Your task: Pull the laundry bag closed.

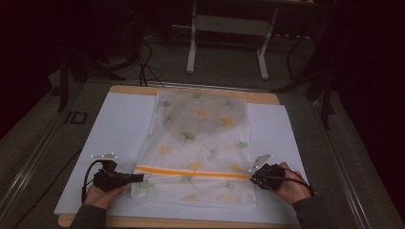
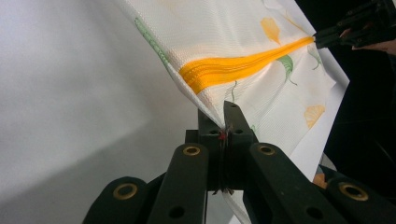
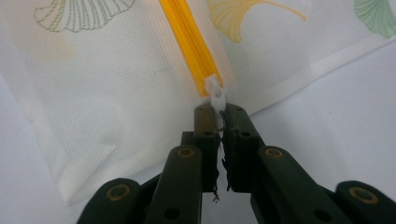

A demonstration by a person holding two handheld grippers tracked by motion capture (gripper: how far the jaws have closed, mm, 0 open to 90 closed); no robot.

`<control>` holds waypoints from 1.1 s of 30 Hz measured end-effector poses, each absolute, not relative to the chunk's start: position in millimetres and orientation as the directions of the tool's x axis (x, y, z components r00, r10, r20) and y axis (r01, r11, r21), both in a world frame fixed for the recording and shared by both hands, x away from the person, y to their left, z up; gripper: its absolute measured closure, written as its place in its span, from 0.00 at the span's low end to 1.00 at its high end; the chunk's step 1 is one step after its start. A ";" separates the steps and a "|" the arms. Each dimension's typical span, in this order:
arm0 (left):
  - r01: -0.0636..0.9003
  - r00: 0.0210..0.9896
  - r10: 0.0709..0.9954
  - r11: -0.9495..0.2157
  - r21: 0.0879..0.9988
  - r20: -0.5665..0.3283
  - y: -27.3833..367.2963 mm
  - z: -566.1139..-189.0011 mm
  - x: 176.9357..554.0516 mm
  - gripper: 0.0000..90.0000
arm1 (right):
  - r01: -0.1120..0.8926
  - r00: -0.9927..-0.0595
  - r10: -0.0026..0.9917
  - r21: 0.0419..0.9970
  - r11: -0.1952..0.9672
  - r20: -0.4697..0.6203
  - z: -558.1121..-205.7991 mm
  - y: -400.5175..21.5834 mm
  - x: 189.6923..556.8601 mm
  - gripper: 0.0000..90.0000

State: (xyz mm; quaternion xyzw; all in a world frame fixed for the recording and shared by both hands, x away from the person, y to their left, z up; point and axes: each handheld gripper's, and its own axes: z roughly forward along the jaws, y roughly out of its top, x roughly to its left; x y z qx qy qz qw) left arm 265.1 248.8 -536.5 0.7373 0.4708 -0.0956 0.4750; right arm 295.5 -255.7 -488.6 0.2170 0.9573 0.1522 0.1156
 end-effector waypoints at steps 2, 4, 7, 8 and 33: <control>0.784 0.539 0.608 -0.109 0.612 -0.582 248.1 -536.2 264.6 0.99 | 0.378 -0.880 0.448 0.343 0.860 -0.156 -488.9 -255.4 296.0 0.94; 0.782 0.539 0.612 -0.109 0.613 -0.579 248.4 -535.8 264.2 0.99 | 0.374 -0.886 0.442 0.342 0.862 -0.144 -490.3 -253.4 295.8 0.91; 0.782 0.536 0.616 -0.105 0.614 -0.578 249.5 -535.5 263.7 0.99 | 0.380 -0.884 0.446 0.345 0.858 -0.136 -490.6 -253.9 295.7 0.86; 0.780 0.537 0.616 -0.103 0.617 -0.576 249.7 -535.1 263.3 0.98 | 0.388 -0.878 0.459 0.362 0.847 -0.133 -490.1 -255.8 295.4 0.81; 0.660 0.359 0.861 0.039 0.750 -0.361 277.1 -521.2 252.0 0.52 | 0.521 -0.696 0.710 0.602 0.605 -0.111 -487.0 -287.4 298.1 0.61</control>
